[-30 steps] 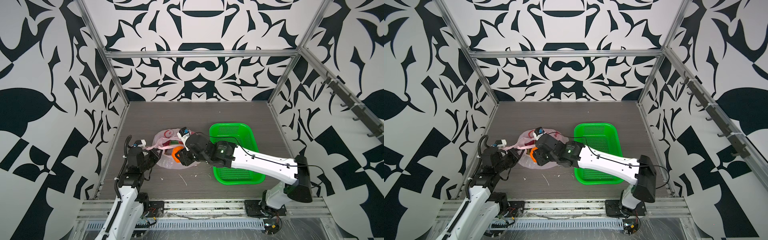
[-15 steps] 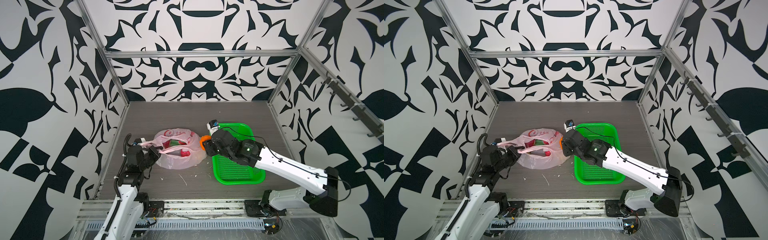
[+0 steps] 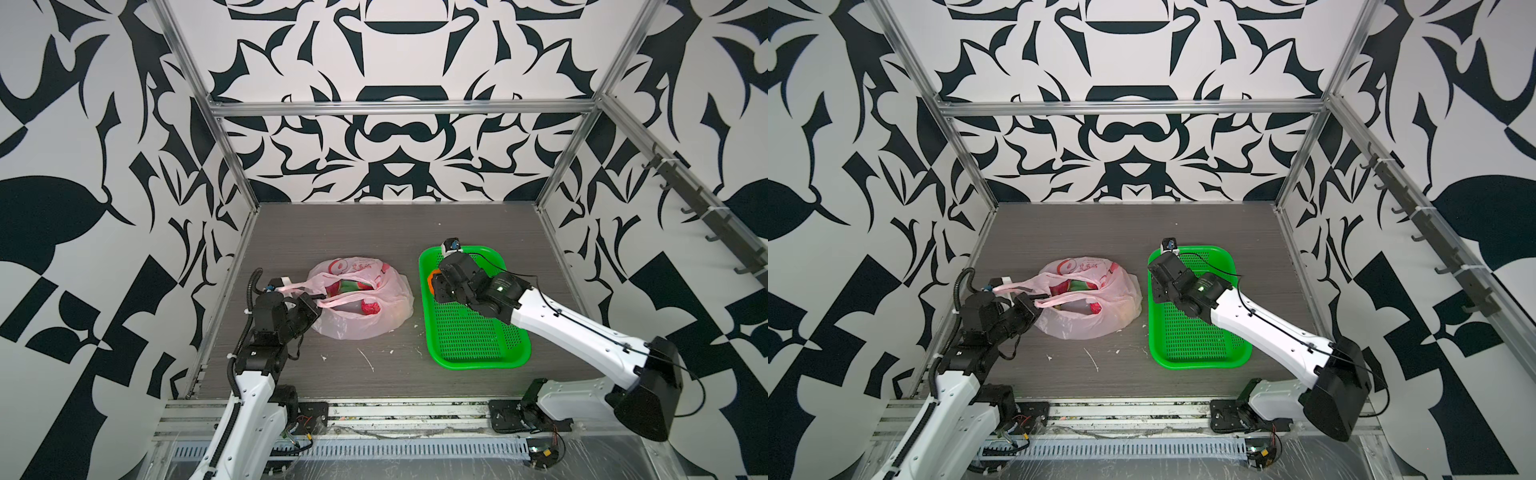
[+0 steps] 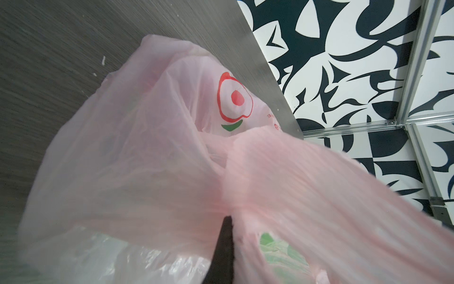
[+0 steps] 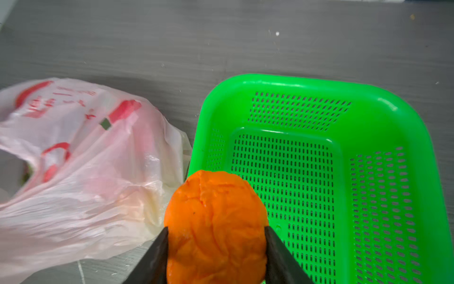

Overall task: Untie the knot of the plastic bag and take out the fruit
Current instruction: Place the fruit in the basket.

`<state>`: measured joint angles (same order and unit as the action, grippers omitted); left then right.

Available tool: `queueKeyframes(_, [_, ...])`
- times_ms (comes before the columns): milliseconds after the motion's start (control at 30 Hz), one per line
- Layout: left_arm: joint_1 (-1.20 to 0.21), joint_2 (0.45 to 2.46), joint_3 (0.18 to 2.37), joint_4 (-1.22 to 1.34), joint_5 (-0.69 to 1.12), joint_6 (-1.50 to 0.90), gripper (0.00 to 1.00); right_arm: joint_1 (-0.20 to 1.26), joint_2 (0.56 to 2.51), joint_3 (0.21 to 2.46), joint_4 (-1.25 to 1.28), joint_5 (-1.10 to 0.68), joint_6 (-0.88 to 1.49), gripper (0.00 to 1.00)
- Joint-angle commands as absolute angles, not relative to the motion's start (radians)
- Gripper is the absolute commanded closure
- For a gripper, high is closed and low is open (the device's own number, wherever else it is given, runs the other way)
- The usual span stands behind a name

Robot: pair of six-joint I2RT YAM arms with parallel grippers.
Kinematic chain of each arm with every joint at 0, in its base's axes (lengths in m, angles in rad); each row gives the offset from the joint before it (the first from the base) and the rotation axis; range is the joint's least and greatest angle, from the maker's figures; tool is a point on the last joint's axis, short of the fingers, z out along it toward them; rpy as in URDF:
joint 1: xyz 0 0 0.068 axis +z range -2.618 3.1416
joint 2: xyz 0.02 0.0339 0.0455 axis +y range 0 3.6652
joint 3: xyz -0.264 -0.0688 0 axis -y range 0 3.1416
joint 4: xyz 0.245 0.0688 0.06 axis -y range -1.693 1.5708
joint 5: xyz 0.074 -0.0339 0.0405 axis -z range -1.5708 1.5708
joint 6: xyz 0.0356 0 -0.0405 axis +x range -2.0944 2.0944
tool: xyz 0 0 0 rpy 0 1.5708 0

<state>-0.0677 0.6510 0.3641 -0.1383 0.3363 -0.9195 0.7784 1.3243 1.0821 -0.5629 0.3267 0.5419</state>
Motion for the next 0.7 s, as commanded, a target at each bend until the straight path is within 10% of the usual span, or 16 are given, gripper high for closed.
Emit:
queueKeyframes(0, [-0.067,0.663,0.363,-0.12,0.356,-0.903,1.0,0.744,1.377,1.067,-0.489,0.305,0.537,0.89])
queueKeyframes(667, [-0.067,0.643,0.361,-0.147,0.336,-0.903,1.0,0.59,1.702,1.169,-0.372,0.206,0.493,0.89])
